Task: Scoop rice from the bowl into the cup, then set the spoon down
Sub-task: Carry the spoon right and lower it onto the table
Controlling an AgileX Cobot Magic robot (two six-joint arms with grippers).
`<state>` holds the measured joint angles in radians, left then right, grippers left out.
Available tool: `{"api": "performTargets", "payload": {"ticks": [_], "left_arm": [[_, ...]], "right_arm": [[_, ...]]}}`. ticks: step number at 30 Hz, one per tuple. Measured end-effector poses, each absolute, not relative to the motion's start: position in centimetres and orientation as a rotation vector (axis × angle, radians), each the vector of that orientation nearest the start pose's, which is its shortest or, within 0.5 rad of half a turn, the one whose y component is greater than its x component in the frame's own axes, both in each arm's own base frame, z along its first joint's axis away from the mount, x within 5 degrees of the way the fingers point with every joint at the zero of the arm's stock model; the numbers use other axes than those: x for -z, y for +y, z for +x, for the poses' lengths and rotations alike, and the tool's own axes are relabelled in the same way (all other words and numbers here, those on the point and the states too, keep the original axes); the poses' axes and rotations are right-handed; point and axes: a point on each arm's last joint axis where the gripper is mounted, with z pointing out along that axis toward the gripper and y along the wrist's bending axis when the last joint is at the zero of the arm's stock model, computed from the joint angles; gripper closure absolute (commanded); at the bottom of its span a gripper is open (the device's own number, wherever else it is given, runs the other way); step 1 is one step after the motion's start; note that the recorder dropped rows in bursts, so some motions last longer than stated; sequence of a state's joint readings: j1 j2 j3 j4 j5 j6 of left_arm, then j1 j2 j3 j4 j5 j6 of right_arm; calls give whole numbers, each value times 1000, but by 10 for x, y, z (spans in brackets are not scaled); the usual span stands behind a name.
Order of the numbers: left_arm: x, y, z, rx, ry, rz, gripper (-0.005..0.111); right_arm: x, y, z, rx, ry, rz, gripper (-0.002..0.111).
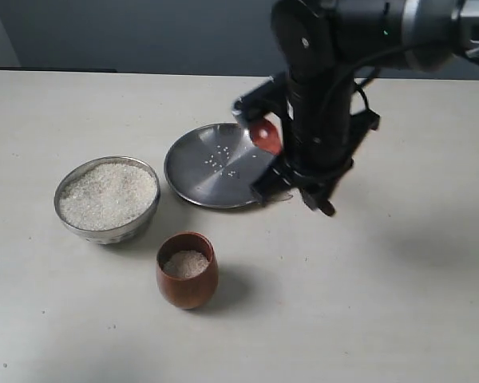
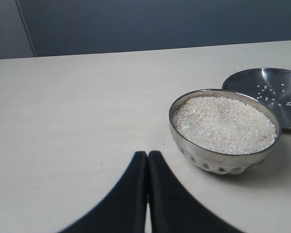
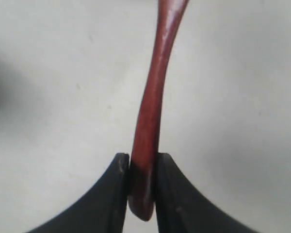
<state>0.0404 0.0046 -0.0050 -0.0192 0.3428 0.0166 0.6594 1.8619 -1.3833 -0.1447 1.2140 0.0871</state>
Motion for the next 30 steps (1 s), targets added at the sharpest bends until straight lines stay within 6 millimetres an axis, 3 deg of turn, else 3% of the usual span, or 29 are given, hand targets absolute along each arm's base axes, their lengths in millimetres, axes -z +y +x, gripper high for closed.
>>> {"api": "performTargets", "payload": {"ticks": [3, 6, 14, 27, 30], "left_arm": [[-184, 2, 54, -22, 1826, -34, 106], [-184, 2, 54, -22, 1826, -34, 106], [-184, 2, 54, -22, 1826, -34, 106], [-184, 2, 54, -22, 1826, -34, 106], [-184, 2, 54, -22, 1826, -34, 106]], "right_arm": [[-193, 183, 271, 260, 3043, -958, 109], [-173, 172, 259, 235, 3063, -952, 109], [-134, 170, 237, 41, 3085, -903, 109], [-119, 171, 235, -41, 3006, -850, 109], [-119, 172, 236, -47, 2996, -846, 99]]}}
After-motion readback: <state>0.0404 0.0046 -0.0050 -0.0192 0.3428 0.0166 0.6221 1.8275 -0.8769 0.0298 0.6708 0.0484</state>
